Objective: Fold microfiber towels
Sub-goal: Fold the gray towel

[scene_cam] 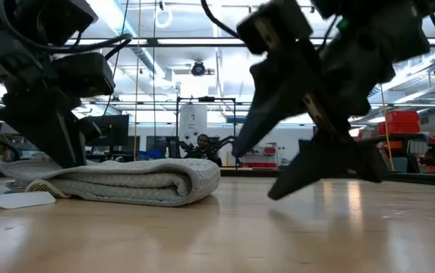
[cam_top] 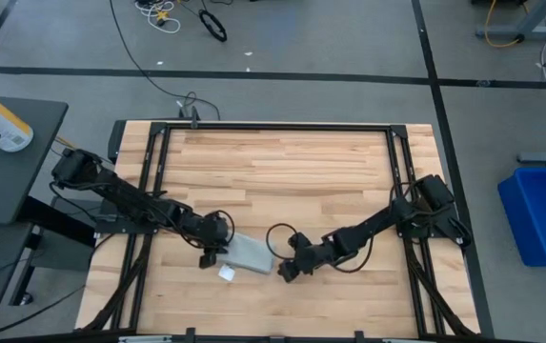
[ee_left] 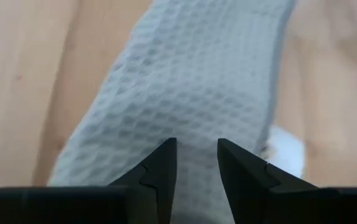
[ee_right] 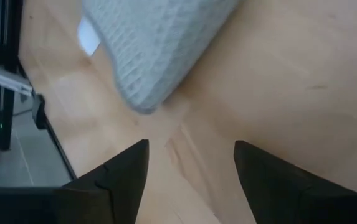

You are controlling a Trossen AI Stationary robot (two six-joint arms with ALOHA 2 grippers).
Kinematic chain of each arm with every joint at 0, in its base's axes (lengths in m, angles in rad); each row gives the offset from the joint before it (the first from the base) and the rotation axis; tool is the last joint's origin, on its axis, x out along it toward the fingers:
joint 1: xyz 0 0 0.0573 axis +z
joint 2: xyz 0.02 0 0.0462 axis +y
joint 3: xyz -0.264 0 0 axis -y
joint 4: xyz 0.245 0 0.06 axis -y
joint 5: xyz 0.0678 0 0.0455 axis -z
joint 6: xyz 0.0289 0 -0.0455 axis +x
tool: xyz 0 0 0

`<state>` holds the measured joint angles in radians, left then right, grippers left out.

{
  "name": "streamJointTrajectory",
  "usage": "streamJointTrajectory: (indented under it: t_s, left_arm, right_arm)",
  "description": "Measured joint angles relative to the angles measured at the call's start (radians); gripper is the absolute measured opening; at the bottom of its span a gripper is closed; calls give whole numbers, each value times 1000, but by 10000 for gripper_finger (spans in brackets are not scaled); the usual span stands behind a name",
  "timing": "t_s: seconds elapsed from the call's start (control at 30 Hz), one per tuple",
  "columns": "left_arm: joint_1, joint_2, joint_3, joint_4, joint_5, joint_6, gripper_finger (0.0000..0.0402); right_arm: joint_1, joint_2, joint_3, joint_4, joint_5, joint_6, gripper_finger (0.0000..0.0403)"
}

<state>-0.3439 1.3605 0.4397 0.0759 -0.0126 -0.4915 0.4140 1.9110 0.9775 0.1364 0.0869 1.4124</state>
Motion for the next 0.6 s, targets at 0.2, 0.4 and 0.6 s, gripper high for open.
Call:
streamJointTrajectory:
  t_s: [0.2,0.4,0.6]
  left_arm:
    - [-2,0,0,58,20,-29,122]
    - [-2,21,0,43,23,-47,122]
    - [-1,106,4,71,38,-51,122]
  right_arm:
    - [-6,-1,-29,33,7,28,245]
    - [-52,-1,-29,76,9,-3,239]
    - [-85,-1,-29,119,-13,-23,250]
